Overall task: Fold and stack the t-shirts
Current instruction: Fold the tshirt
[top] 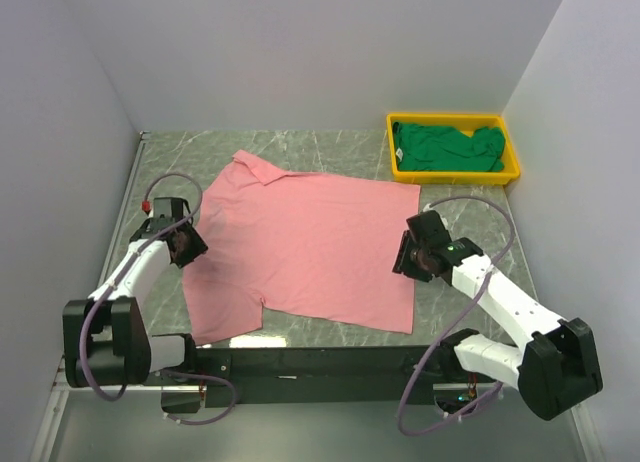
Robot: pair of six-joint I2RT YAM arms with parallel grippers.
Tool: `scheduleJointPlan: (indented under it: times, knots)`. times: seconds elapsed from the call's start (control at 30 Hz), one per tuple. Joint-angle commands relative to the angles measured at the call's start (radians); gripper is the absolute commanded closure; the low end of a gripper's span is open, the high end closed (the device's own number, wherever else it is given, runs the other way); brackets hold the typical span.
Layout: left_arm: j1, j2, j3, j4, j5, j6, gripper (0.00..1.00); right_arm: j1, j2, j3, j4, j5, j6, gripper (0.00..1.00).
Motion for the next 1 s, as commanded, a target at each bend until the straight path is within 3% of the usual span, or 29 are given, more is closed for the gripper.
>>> scheduleJointPlan:
  times: [0.0, 0.3, 0.4, 0.5, 0.63, 0.73, 0.97]
  knots:
    - [-0.001, 0.055, 0.042, 0.031, 0.002, -0.019, 0.57, -0.068, -0.02, -0.015, 0.105, -0.051, -0.05, 0.52]
    - [0.048, 0.113, -0.001, -0.013, -0.049, -0.076, 0.59, -0.18, -0.011, -0.053, 0.173, -0.072, -0.079, 0.53]
    - [0.056, 0.075, 0.014, -0.039, -0.086, -0.08, 0.56, -0.221, 0.0, -0.041, 0.206, -0.072, -0.082, 0.53]
    - [0.057, 0.044, 0.07, -0.048, -0.113, -0.079, 0.45, -0.257, 0.041, 0.004, 0.245, -0.072, -0.088, 0.53]
    - [0.054, 0.078, 0.225, 0.004, -0.078, -0.076, 0.31, -0.324, 0.138, 0.111, 0.305, -0.107, -0.096, 0.53]
    - [0.053, 0.218, 0.36, 0.08, 0.018, -0.077, 0.26, -0.372, 0.233, 0.186, 0.355, -0.138, -0.1, 0.53]
    - [0.001, 0.55, 0.699, 0.174, 0.124, -0.109, 0.33, -0.422, 0.408, 0.317, 0.447, -0.18, -0.079, 0.55]
